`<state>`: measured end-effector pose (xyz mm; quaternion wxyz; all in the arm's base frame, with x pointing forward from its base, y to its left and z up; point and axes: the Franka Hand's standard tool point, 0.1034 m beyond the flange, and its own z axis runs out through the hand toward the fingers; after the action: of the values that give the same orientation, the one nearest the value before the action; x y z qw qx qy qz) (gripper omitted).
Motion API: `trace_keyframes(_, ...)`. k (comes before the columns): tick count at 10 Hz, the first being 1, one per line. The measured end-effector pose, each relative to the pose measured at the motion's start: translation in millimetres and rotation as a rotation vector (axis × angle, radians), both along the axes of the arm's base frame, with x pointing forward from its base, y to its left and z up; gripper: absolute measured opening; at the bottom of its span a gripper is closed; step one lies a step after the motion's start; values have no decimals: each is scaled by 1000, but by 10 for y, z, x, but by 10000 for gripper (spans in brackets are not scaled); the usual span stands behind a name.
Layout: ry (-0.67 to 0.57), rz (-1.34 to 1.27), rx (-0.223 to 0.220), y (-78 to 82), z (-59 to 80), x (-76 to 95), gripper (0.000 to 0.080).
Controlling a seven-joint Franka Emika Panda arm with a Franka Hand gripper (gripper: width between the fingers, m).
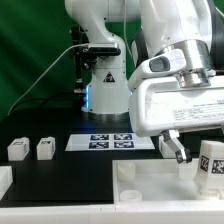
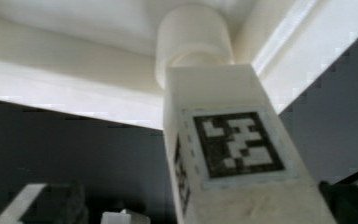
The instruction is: Assemble one leg
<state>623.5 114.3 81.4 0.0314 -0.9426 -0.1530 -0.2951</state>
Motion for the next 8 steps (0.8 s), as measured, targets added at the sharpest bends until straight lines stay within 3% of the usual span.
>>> trace_keyframes(5,43,9,-3,28,-3,-1,649)
trace_keyframes(6,97,5,-1,47,-30,-33,649)
trace_keyframes(8,325,16,-22,93,102,-35,649)
